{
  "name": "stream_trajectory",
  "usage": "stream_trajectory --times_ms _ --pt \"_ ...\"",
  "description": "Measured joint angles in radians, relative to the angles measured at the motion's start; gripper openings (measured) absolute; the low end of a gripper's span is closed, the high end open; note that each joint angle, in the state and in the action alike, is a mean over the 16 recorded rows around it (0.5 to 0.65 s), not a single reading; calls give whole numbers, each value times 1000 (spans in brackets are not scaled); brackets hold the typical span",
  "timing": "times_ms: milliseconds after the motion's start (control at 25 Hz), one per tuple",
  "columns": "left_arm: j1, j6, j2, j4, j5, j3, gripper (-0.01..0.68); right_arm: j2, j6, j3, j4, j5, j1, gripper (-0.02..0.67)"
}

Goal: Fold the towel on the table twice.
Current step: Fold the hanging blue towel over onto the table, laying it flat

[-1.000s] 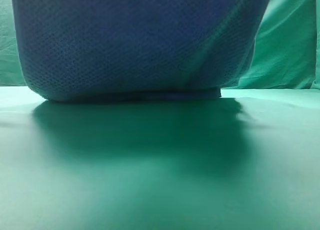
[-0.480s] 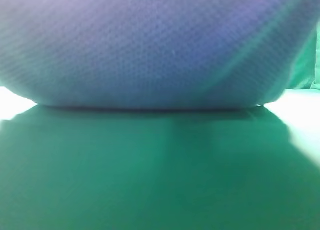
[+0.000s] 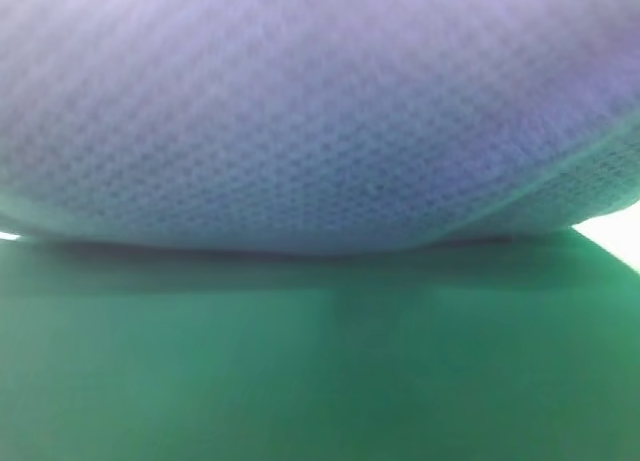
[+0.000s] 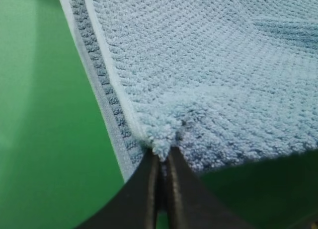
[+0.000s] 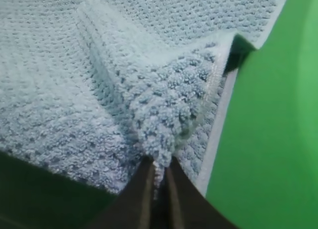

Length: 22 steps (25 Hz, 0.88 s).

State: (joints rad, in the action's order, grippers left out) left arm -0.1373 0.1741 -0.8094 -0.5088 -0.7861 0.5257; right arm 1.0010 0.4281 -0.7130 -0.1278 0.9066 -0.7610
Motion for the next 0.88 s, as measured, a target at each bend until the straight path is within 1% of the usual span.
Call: stream_trajectory --times_ms 160,320,520,880 --pt "0 0 -34 -25 42 -8 0 30 29 2 -27 -9 4 0" --pt "0 0 -123 -44 100 31 0 95 32 -22 -56 -36 40 0" --pt "0 0 -289 -58 174 120 0 213 13 -83 -82 -85 112 0" --pt "0 0 -597 -58 286 308 0 472 -55 -258 -90 -198 259 0"
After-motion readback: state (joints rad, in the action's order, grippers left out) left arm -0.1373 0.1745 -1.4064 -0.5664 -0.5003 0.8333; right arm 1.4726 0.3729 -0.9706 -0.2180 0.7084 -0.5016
